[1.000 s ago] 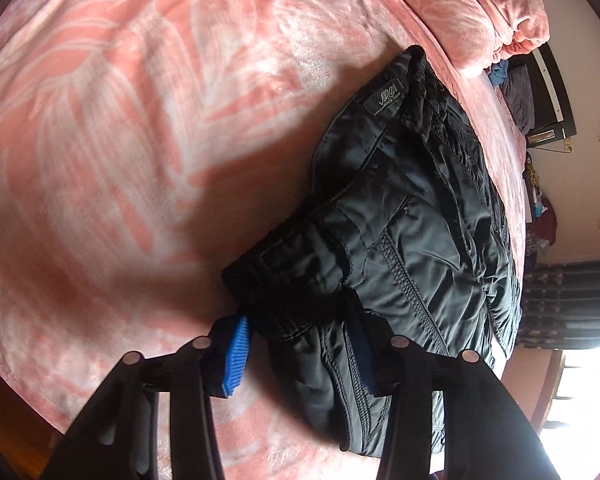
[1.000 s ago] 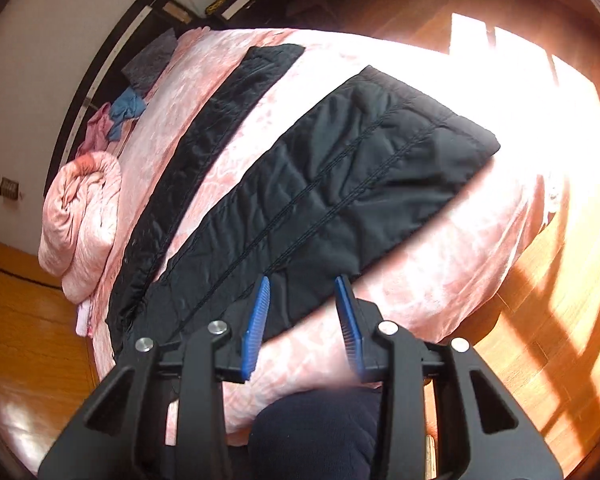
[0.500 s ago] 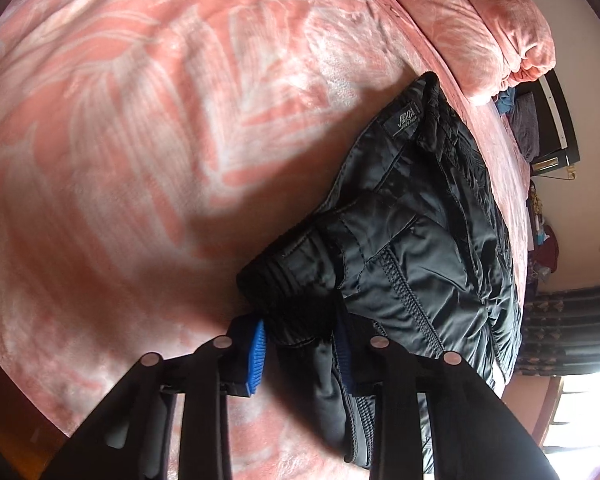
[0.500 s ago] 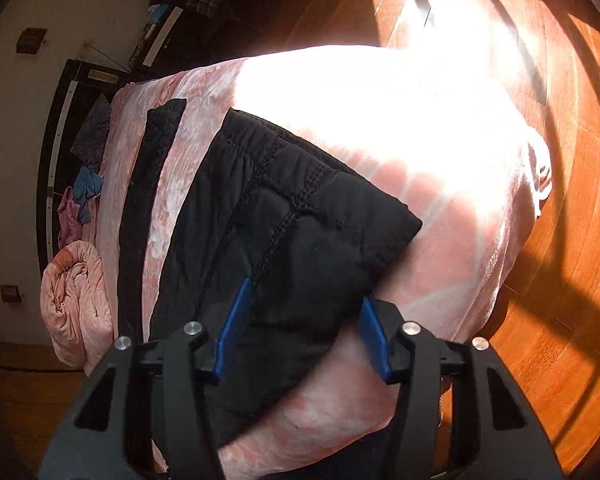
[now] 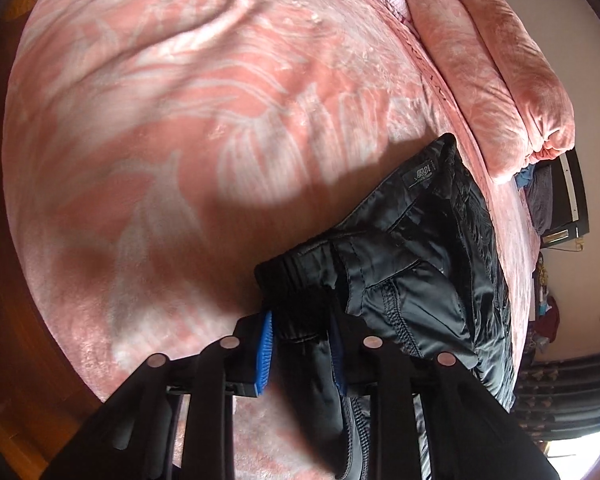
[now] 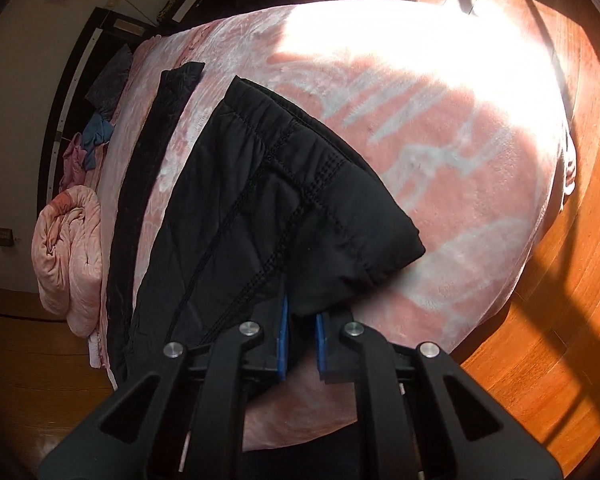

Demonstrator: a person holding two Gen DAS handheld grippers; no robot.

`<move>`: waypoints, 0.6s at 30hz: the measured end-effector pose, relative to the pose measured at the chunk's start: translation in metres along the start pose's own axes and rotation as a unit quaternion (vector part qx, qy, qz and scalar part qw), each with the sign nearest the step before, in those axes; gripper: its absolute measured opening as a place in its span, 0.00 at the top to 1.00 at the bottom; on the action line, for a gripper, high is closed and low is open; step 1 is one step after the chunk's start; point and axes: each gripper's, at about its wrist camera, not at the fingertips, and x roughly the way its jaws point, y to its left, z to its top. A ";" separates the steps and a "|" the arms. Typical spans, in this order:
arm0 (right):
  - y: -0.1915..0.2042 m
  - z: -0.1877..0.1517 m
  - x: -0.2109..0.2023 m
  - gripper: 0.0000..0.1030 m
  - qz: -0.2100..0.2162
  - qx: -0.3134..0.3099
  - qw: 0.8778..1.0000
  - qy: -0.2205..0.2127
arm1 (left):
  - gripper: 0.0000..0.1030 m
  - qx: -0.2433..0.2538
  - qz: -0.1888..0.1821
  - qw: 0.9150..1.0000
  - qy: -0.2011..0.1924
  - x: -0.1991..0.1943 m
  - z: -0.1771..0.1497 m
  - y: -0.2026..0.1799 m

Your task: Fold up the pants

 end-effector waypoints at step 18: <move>0.047 0.002 0.002 0.41 -0.144 -0.122 0.982 0.021 | 0.06 0.196 -0.033 0.980 0.013 -0.032 0.087 -0.122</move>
